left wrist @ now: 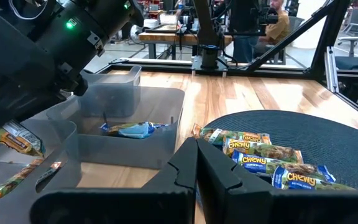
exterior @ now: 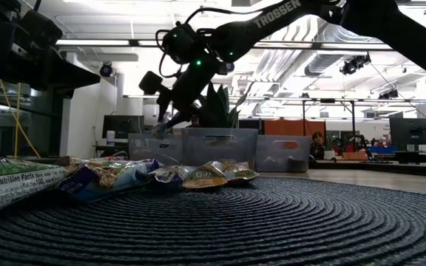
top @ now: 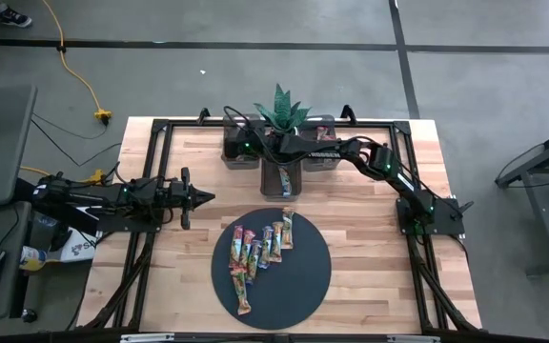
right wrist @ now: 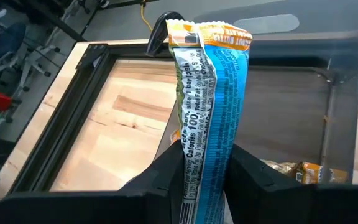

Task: Pick and place Granola Bars by type
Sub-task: Put the yellow granola bar into the left black bin

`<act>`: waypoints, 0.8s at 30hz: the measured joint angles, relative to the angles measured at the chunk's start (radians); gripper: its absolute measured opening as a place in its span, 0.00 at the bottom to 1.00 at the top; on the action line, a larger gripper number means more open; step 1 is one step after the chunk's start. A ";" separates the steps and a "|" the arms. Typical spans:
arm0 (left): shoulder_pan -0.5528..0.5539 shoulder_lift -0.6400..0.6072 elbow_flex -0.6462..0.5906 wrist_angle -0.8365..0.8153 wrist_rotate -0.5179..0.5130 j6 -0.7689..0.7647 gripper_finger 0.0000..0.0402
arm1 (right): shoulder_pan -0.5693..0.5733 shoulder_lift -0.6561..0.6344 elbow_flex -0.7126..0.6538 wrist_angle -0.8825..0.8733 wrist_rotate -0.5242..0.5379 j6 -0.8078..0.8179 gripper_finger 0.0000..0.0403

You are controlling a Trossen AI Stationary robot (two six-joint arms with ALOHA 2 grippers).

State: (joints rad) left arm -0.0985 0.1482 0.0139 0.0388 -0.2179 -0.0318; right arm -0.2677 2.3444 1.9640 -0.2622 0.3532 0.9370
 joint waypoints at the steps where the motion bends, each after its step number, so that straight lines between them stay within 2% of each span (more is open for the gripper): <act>1: 0.000 0.000 0.000 0.000 0.000 0.000 0.00 | 0.001 0.000 0.000 0.004 -0.005 -0.006 0.22; 13: 0.000 0.000 0.000 0.000 0.000 0.000 0.00 | 0.008 0.000 0.000 0.014 -0.010 0.004 0.51; 17: 0.000 0.000 0.000 0.000 0.000 0.000 0.00 | 0.018 0.000 0.000 0.052 -0.034 -0.019 0.55; 24: 0.000 0.000 0.000 0.000 0.000 0.000 0.00 | 0.042 0.000 0.000 0.176 -0.108 -0.064 0.55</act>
State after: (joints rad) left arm -0.0985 0.1482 0.0135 0.0390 -0.2180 -0.0317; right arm -0.2261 2.3440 1.9640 -0.0858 0.2452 0.8730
